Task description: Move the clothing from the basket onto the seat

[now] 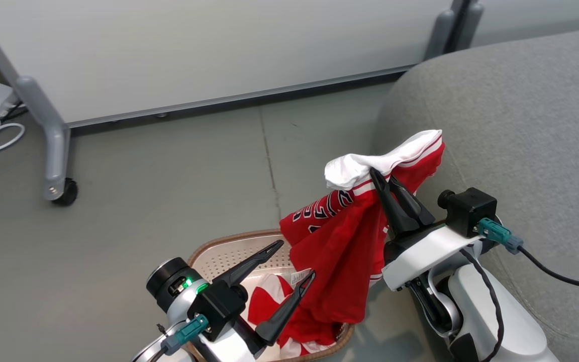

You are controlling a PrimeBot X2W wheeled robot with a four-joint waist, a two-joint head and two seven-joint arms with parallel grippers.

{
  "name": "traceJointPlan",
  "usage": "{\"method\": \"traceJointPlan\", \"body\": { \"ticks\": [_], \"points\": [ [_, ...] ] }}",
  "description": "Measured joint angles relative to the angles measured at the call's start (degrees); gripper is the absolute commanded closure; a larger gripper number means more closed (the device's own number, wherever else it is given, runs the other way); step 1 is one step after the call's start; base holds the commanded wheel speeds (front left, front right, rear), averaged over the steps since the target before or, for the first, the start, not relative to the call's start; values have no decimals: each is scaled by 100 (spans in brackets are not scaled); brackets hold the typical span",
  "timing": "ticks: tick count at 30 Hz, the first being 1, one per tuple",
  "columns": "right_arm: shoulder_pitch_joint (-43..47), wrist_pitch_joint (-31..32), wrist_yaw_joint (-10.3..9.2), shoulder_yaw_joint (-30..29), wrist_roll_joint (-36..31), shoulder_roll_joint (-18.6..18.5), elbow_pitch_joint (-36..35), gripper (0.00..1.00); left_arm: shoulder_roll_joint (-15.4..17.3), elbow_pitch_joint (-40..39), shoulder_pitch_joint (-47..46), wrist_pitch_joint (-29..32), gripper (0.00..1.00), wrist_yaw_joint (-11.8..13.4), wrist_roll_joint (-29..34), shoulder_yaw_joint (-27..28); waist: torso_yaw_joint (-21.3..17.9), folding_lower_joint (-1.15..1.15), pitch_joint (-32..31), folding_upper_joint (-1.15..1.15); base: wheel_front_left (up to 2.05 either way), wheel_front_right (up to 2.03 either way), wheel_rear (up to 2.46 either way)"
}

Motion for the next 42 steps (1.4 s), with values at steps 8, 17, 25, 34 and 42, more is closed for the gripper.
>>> {"method": "traceJointPlan", "body": {
  "ticks": [8,17,25,34,42],
  "points": [
    [2,0,0,-23,202,0,-53,100,200,-178,-94,122,0,-2,-14,-35,-565,0,216,0,0,0,0],
    [-643,-5,0,-867,66,1,-402,100,433,-511,-302,305,0,0,29,-40,-1302,0,571,0,0,0,0],
    [-1947,-8,0,-2189,-455,-52,-523,100,662,-867,-714,474,0,2,103,46,-1714,0,1034,0,0,0,0],
    [-3357,-14,0,-3203,-635,-725,47,100,901,-1283,-1143,637,0,-27,154,54,-1749,0,1598,0,0,0,0],
    [-3355,-14,1,-3374,-676,-768,1268,100,1147,-1546,-1400,797,0,-38,204,114,-1651,1,2221,0,0,0,0]
  ]
}}
